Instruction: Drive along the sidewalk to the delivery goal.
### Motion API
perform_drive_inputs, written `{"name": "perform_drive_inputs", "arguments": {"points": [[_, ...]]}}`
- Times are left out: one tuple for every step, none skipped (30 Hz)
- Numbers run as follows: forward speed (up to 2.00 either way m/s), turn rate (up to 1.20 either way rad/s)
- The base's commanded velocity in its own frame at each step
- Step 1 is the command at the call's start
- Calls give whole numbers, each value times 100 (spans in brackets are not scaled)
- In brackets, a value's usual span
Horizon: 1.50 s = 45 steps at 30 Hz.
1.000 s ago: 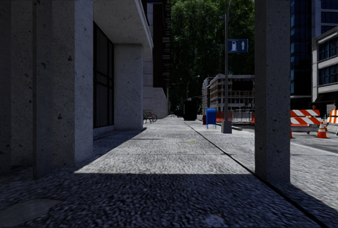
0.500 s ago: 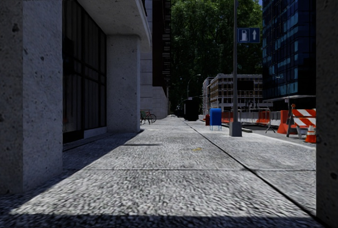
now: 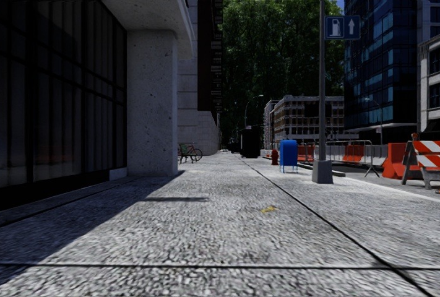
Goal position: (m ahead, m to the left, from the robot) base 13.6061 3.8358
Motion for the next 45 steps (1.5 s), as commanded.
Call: {"name": "perform_drive_inputs", "arguments": {"points": [[200,0],[200,0],[200,0],[200,0],[200,0],[200,0],[200,0],[200,0],[200,0],[200,0],[200,0],[200,0],[200,0],[200,0],[200,0],[200,0],[200,0],[200,0],[200,0],[200,0],[200,0],[200,0],[200,0],[200,0],[200,0],[200,0],[200,0],[200,0],[200,0],[200,0],[200,0],[200,0],[200,0],[200,0],[200,0],[200,0],[200,0],[200,0],[200,0],[200,0],[200,0],[200,0],[200,0],[200,0],[200,0]]}}
